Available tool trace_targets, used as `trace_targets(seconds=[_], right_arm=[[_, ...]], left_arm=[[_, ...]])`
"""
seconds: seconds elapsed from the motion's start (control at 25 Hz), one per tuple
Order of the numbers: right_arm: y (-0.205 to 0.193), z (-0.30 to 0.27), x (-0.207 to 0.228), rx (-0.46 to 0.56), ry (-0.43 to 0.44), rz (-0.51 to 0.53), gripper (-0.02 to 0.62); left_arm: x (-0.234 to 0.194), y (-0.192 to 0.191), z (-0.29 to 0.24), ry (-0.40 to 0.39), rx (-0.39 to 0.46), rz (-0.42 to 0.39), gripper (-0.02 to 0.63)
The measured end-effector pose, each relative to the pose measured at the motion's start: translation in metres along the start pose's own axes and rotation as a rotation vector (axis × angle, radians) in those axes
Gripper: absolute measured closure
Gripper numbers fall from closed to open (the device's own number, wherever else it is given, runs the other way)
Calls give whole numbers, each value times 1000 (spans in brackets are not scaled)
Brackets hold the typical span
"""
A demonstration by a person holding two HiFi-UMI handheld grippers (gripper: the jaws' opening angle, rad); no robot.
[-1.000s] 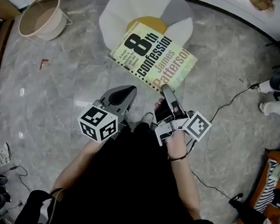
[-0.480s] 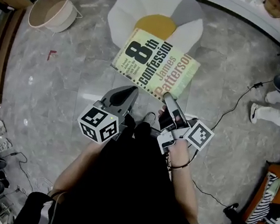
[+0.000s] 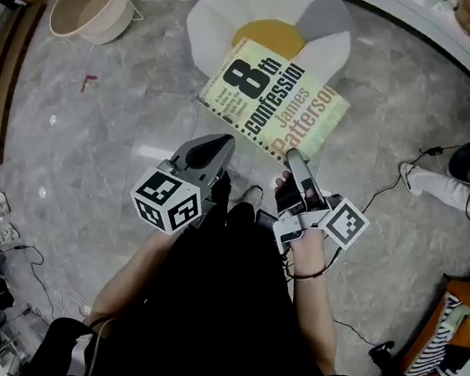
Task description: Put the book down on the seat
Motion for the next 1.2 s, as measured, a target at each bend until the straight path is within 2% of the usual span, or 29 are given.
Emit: trace_targets(seconds=[0.48, 0.8, 0.88, 1.04, 1.2], right_arm=[[-16, 2, 8, 85, 22, 26, 417], [4, -70, -17, 114, -27, 16, 417], [-2, -52, -14, 104, -19, 18, 417], [-13, 1, -4, 68, -32, 17, 417], [-14, 2, -5, 69, -31, 22, 417]], left_arm=[[-16, -13, 2, -74, -1, -11, 595], [-63, 44, -33, -124, 10, 26, 595], [-52, 33, -21, -133, 29, 32, 595], [-20, -7, 8, -94, 30, 49, 595], [-23, -9, 9, -106, 32, 62, 595]])
Point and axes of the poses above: the fingertips, and each gripper's own axes: z backward along the fingers, x to its right, y out of its top, the point moved 10 cm from there along z, backward along the fingers, and after that the axes turned 8 degrees about x, right-handed, at the moved point
